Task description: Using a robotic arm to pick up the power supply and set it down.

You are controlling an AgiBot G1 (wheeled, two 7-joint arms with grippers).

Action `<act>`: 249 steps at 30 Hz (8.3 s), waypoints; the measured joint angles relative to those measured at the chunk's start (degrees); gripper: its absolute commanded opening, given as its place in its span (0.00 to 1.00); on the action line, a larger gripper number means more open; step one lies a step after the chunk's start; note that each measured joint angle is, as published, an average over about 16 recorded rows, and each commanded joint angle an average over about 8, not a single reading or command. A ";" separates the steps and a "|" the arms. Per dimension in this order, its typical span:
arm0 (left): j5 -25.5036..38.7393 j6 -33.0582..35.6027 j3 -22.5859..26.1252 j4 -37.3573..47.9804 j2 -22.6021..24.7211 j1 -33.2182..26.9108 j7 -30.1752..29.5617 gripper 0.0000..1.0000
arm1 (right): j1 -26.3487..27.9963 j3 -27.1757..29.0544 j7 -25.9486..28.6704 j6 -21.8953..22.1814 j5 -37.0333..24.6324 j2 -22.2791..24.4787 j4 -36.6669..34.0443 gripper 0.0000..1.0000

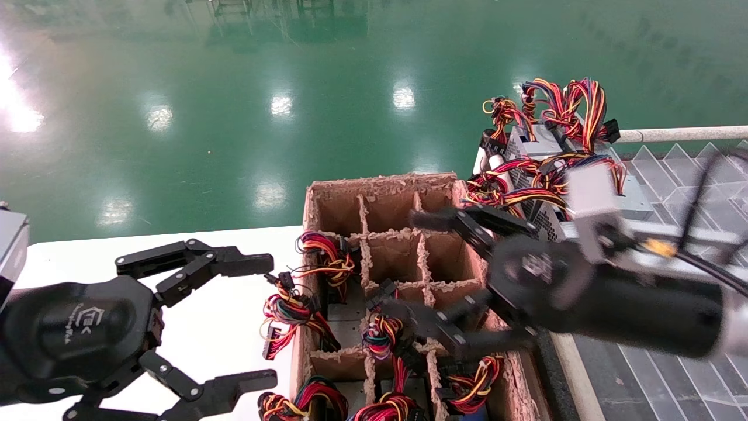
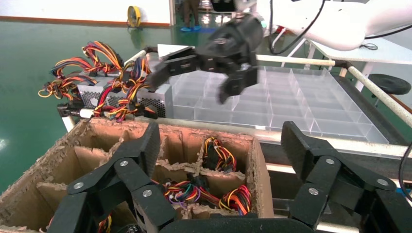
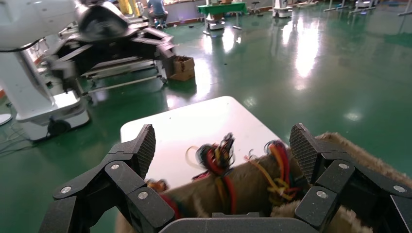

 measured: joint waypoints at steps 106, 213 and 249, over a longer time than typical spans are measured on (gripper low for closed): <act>-0.01 -0.01 0.02 0.00 -0.01 -0.01 0.01 0.00 | 20.86 -8.16 13.10 11.42 -19.17 -11.21 -1.49 0.00; -0.03 -0.01 0.04 0.00 -0.01 -0.01 0.02 0.00 | 17.52 -6.04 18.92 6.58 -22.93 22.98 7.17 0.00; -0.03 -0.02 0.05 0.00 -0.02 -0.02 0.02 0.00 | 15.39 -4.73 16.33 2.95 -14.58 23.32 6.52 1.00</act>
